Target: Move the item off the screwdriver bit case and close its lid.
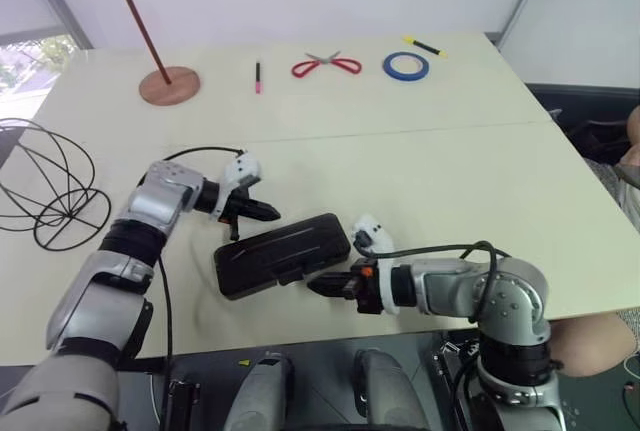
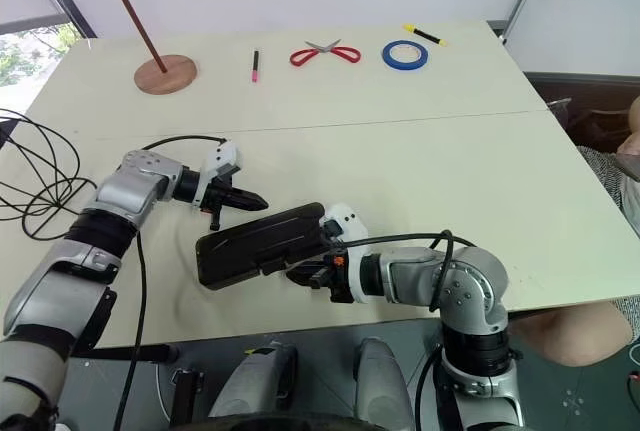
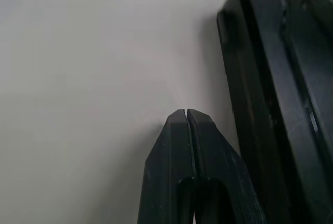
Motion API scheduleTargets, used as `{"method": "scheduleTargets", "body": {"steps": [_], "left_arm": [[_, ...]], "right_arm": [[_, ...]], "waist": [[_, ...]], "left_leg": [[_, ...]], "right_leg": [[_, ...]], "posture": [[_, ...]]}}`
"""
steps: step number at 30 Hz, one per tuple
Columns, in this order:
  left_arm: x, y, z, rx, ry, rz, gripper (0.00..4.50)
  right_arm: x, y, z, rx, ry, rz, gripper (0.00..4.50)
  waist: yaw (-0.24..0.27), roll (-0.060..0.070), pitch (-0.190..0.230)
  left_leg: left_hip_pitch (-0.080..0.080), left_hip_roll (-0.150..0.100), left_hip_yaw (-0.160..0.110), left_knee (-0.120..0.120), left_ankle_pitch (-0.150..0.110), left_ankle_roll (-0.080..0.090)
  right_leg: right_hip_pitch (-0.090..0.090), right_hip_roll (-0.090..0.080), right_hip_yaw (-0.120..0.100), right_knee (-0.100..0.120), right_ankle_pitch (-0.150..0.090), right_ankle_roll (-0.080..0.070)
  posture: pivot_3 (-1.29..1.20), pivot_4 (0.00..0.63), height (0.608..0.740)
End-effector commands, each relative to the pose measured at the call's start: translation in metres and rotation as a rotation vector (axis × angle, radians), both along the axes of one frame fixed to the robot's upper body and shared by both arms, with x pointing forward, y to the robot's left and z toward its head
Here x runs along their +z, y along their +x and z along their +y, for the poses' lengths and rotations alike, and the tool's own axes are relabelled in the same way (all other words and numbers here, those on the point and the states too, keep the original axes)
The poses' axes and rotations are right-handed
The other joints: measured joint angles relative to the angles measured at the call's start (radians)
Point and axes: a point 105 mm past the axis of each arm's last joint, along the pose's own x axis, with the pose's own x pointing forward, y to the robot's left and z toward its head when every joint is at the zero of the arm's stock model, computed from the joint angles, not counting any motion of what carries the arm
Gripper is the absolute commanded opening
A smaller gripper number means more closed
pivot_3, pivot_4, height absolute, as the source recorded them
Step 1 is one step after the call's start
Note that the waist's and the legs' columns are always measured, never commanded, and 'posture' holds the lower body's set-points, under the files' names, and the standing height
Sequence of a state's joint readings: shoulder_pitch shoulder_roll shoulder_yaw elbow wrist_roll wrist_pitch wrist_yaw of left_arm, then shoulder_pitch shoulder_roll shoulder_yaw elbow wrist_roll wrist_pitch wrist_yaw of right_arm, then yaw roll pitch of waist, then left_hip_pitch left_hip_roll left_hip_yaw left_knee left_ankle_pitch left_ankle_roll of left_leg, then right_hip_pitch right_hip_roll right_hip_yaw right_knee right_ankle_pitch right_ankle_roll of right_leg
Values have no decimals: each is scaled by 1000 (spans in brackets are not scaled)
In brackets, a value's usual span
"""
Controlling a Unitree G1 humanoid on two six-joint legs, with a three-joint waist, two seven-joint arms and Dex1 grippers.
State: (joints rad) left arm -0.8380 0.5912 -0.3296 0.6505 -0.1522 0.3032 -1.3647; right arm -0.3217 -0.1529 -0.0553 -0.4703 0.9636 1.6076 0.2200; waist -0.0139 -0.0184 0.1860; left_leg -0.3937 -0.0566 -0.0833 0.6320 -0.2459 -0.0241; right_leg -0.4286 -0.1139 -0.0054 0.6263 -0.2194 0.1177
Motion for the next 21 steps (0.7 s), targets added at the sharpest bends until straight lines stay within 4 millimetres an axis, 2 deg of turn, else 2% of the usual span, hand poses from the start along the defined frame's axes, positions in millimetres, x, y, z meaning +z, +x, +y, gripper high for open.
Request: {"method": "scheduleTargets", "body": {"steps": [1,8,16,21], "left_arm": [[9,2,-7,-48,-3,-42,0],[12,6,-19,-60,-21,-53,0],[6,-1,-22,-104,-6,-46,0],[5,-3,-24,-118,-2,-43,0]], "right_arm": [[-2,-2,8,-32,33,44,83],[-11,-9,17,-70,43,124,83],[-17,5,24,-229,71,213,83],[-16,7,27,-255,89,239,83]], "waist": [[0,0,0],[-1,0,0],[-6,0,0],[-3,0,0]], "left_leg": [[0,0,0,0,0,0],[0,0,0,0,0,0],[1,0,0,0,0,0],[1,0,0,1,0,0]], "right_leg": [[0,0,0,0,0,0],[0,0,0,2,0,0],[0,1,0,3,0,0],[1,1,0,3,0,0]], "posture": [[0,150,740],[0,150,740],[0,150,740],[0,150,740]]}}
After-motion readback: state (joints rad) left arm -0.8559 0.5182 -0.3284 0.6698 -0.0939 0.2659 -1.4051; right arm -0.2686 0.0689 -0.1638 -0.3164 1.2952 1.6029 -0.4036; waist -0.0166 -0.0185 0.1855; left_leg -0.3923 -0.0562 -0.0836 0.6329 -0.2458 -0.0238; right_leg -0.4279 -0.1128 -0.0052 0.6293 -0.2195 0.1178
